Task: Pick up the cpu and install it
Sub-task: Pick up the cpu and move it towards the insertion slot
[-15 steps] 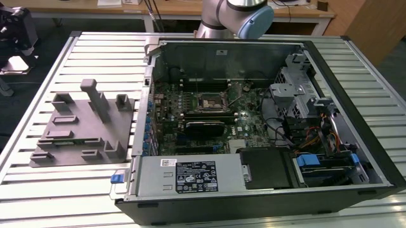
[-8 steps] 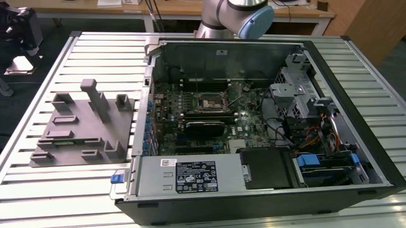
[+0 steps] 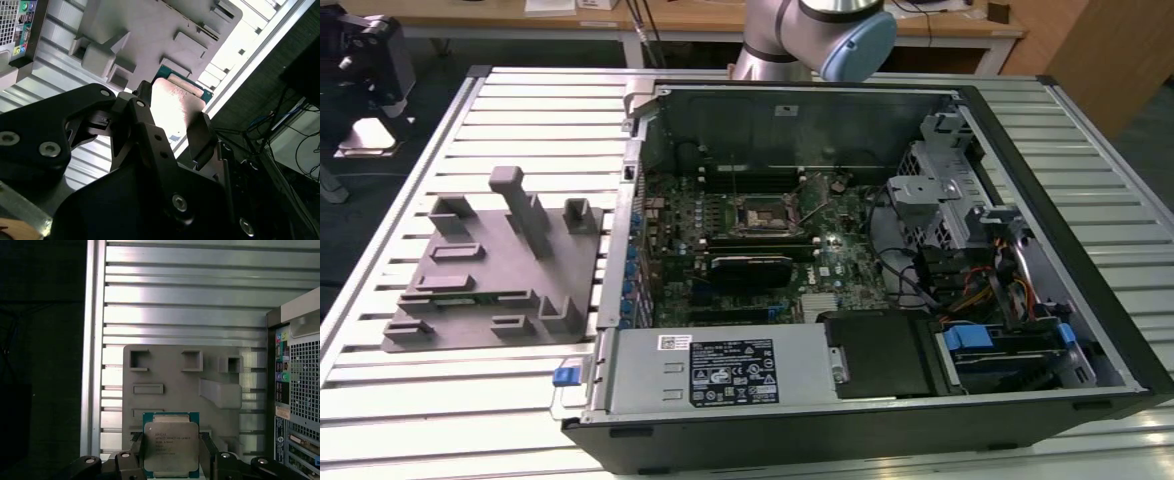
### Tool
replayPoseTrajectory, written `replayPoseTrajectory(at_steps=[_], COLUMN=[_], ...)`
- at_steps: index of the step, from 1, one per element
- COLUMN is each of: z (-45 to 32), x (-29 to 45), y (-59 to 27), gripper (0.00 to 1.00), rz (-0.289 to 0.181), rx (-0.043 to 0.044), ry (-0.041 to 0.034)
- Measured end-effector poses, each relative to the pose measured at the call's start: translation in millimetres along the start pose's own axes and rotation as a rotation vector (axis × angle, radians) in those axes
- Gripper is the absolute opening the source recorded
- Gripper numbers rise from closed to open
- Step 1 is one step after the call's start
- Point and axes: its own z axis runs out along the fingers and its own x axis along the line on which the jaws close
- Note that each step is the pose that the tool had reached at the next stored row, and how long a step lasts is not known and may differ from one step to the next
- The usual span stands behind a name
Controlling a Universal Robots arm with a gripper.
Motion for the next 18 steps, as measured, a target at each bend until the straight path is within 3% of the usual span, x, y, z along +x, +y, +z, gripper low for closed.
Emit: replayPoseTrajectory(at_steps=[18], z=[0.1], x=[-10.7], y=[0.0], gripper=[0.53], rz=[0.0], rx=[0.0], ry=[0.0])
